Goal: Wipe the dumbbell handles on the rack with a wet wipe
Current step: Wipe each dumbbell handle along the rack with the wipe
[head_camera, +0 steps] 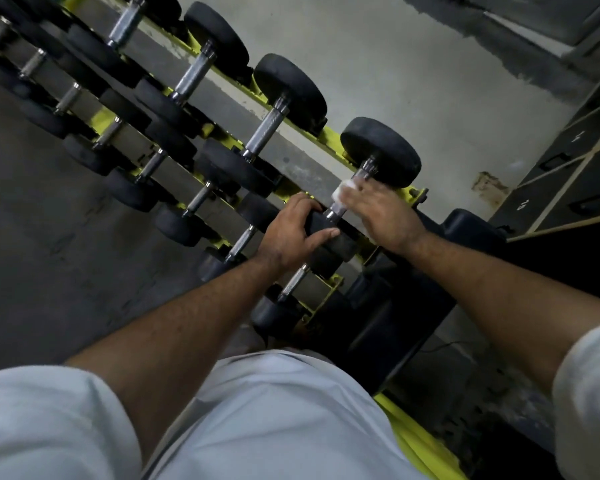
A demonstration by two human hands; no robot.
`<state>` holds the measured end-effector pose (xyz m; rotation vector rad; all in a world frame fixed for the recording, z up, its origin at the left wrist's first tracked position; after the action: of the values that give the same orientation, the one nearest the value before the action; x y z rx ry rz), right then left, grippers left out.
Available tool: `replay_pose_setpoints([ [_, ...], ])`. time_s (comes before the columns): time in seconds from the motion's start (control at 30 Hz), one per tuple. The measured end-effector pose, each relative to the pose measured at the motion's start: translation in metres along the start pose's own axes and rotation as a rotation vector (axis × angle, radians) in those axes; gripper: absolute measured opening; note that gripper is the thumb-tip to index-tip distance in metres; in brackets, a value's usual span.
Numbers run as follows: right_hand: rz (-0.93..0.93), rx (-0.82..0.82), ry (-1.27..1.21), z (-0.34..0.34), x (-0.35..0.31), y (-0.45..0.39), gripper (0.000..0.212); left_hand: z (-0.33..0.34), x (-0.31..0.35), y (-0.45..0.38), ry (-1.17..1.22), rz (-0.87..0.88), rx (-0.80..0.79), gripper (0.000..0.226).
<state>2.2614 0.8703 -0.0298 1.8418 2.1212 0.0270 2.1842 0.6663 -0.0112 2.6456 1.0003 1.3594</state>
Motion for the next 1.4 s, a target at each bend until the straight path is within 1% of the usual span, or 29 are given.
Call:
replay_pose_setpoints([
  [0.07, 0.16, -0.001, 0.016, -0.007, 0.009, -0.003, 0.067, -0.002, 0.002, 0.0, -0.001, -0.019, -0.008, 0.055],
  [0.13, 0.181, 0.001, 0.048, -0.005, 0.003, -0.006, 0.066, -0.003, 0.003, 0.001, -0.009, -0.018, -0.015, 0.054],
  [0.23, 0.159, 0.082, 0.054, -0.01, -0.001, -0.012, 0.049, -0.003, 0.005, 0.001, -0.023, -0.019, -0.008, 0.053],
  [0.33, 0.166, 0.117, 0.039, -0.021, -0.005, -0.022, 0.031, -0.003, 0.006, 0.001, -0.046, -0.018, -0.001, 0.05],
  [0.4, 0.209, 0.157, -0.056, -0.028, -0.019, -0.017, 0.026, -0.002, 0.007, 0.001, -0.072, -0.026, -0.013, 0.051],
  [0.47, 0.342, 0.199, -0.228, -0.035, -0.037, -0.003, 0.024, -0.002, 0.009, 0.0, -0.098, -0.041, -0.02, 0.053],
  [0.57, 0.561, 0.255, -0.469, -0.039, -0.059, 0.013, 0.024, -0.01, 0.012, 0.001, -0.094, -0.115, -0.05, 0.063],
  [0.63, 0.619, 0.245, -0.537, -0.044, -0.071, 0.013, 0.024, -0.023, 0.011, 0.006, -0.044, -0.147, -0.051, 0.065],
  [0.7, 0.621, 0.217, -0.589, -0.056, -0.085, 0.005, 0.024, -0.045, 0.006, 0.016, -0.021, -0.142, -0.004, 0.056],
  [0.77, 0.602, 0.182, -0.632, -0.07, -0.105, -0.014, 0.022, -0.078, -0.004, 0.035, 0.025, -0.164, 0.072, 0.048],
  [0.87, 0.507, 0.147, -0.647, -0.091, -0.148, -0.056, 0.017, -0.137, -0.034, 0.073, 0.103, -0.235, 0.177, 0.043],
  [1.0, 0.361, 0.117, -0.631, -0.119, -0.233, -0.135, 0.008, -0.229, -0.095, 0.145, 0.202, -0.277, 0.401, 0.039],
  [1.03, 0.331, 0.109, -0.641, -0.124, -0.259, -0.154, 0.009, -0.251, -0.114, 0.167, 0.196, -0.289, 0.462, 0.039],
  [1.13, 0.233, 0.117, -0.691, -0.136, -0.326, -0.208, 0.023, -0.316, -0.16, 0.23, 0.198, -0.317, 0.616, 0.042],
  [1.2, 0.158, 0.122, -0.663, -0.143, -0.378, -0.244, 0.023, -0.357, -0.192, 0.277, 0.193, -0.34, 0.705, 0.038],
  [1.27, 0.091, 0.17, -0.658, -0.156, -0.43, -0.274, 0.017, -0.391, -0.224, 0.32, 0.189, -0.366, 0.772, 0.034],
  [1.33, 0.008, 0.212, -0.709, -0.158, -0.479, -0.305, 0.013, -0.415, -0.253, 0.359, 0.183, -0.402, 0.809, 0.034],
  [1.4, -0.038, 0.184, -0.681, -0.155, -0.524, -0.332, 0.011, -0.432, -0.276, 0.393, 0.169, -0.442, 0.829, 0.034],
])
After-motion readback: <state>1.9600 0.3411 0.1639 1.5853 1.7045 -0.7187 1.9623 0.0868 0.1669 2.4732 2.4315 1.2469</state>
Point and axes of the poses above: each hand's wrist, its own y-axis away from the middle knuckle, its own z-axis out of the palm, x = y × z, the point moved 2 cm from there along -y, towards the middle knuckle, and after that the axes turned 12 degrees about -x, right-handed, at the moved point
